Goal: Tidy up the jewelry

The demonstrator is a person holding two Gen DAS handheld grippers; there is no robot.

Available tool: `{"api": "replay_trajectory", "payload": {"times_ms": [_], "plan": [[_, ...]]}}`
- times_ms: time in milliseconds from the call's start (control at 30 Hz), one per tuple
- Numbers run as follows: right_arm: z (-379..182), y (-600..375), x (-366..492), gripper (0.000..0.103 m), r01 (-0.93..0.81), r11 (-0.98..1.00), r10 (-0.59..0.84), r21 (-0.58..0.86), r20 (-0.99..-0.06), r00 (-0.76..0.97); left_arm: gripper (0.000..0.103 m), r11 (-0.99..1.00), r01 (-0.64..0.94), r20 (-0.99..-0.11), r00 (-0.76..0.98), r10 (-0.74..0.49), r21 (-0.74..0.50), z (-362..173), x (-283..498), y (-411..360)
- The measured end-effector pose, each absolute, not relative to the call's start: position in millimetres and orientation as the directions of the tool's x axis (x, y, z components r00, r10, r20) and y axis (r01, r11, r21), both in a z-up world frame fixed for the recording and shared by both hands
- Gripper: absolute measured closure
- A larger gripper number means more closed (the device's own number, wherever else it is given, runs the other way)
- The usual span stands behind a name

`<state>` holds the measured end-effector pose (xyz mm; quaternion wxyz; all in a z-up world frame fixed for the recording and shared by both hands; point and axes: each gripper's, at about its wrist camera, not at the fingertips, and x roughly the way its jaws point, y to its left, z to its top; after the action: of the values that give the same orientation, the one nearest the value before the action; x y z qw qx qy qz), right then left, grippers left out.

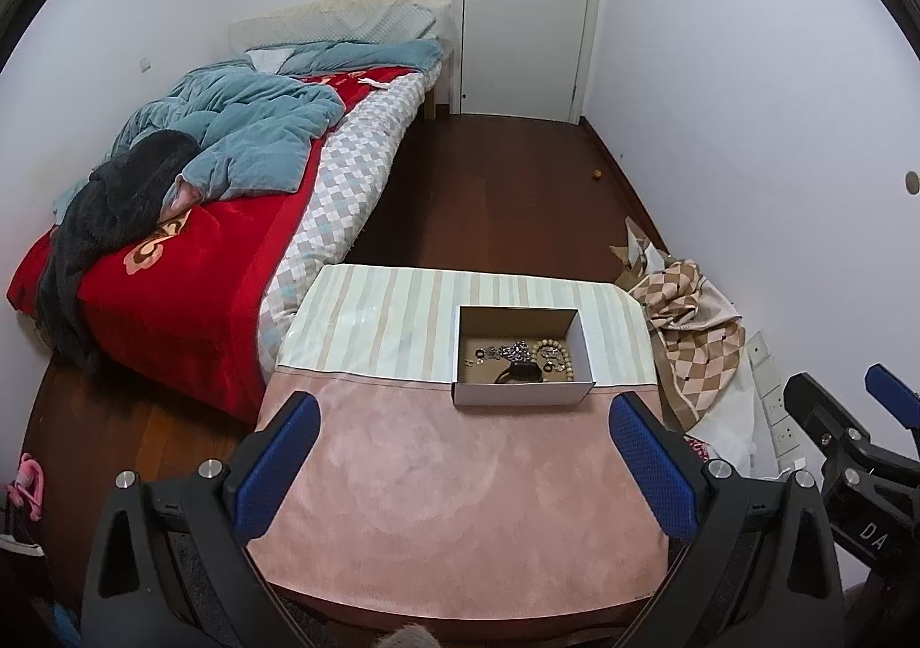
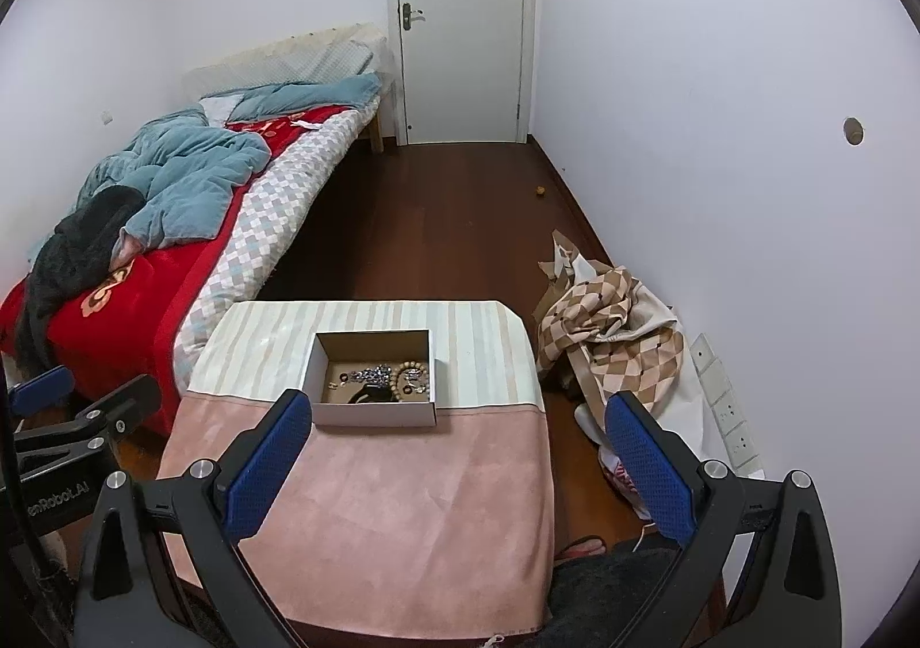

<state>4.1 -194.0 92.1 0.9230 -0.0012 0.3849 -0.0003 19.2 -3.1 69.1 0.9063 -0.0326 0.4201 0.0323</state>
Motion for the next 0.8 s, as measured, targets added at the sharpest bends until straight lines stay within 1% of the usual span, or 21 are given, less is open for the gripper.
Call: {"api": "replay_trajectory", "payload": {"times_ms": [367,800], "plan": [[83,-188,52,0.000,0.003,1.000,-0.016,-0.020,-0.730,0.683,0.000,0.994,-0.101,-0.806,0.591,0.037,-0.028,55,58,-4],[42,-178,110,0.000,-0.004,1.000,-0.020,-0.028,-0.796,0.605,0.000,0.991,-0.131,-0.834,0.546,0.080,0.010,32,104,0]]}}
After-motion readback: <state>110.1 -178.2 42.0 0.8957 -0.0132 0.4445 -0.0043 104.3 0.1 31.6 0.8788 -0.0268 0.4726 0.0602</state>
